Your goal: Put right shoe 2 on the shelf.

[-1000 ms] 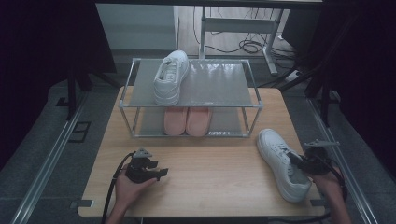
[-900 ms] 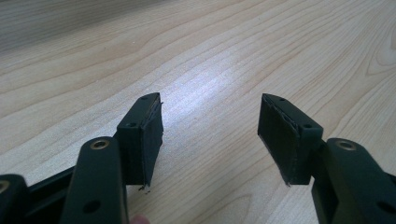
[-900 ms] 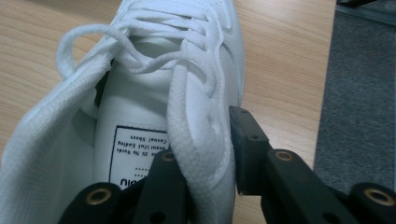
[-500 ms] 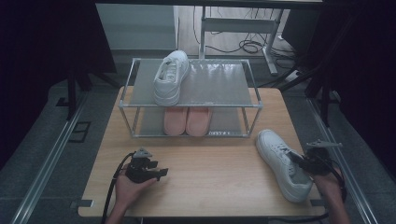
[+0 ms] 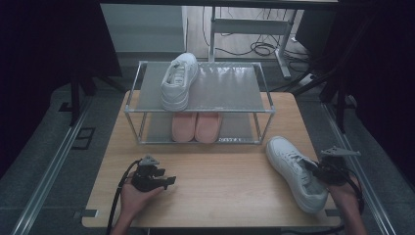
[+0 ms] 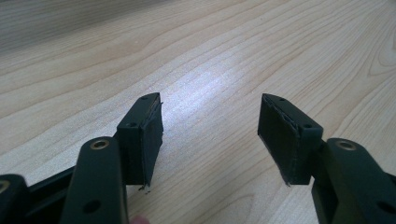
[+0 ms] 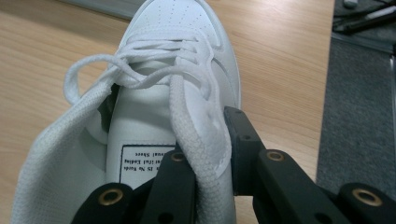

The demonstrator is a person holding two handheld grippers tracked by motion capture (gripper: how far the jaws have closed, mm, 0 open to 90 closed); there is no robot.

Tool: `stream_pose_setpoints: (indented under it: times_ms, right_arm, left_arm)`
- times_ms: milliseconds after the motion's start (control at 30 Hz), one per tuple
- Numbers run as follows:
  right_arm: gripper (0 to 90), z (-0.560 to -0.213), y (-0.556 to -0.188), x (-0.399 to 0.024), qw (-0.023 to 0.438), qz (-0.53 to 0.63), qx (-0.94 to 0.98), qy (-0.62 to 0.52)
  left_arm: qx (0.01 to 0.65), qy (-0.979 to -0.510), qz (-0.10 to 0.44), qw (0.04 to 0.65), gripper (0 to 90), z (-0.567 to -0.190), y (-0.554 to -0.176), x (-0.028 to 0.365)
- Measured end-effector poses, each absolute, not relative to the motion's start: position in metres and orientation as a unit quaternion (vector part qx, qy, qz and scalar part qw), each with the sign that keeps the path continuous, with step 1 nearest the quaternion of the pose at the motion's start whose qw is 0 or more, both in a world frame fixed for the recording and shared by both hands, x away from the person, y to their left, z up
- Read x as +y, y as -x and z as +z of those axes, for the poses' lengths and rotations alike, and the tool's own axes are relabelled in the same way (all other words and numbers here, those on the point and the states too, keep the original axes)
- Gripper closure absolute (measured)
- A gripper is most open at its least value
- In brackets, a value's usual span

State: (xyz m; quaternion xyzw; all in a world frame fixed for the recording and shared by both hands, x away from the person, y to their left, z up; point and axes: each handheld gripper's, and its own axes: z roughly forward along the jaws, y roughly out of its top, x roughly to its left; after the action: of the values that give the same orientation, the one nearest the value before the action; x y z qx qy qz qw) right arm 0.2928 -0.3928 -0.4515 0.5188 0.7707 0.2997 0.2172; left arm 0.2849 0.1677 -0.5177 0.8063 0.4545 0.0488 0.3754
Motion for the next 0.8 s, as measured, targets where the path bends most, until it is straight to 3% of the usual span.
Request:
stream_pose_setpoints:
  times_ms: [433,800]
  right_arm:
    - [81.7,-0.431,-0.259,-0.378,0.203,0.354,0.780,-0.475]
    - [81.7,-0.423,-0.263,-0.349,0.185,0.374,0.797,-0.436]
  left_arm:
    - [0.455,-0.807,0.047,0.374,40.6,-0.518,-0.285,0.166]
    - [0.455,-0.806,0.048,0.375,40.6,-0.518,-0.285,0.167]
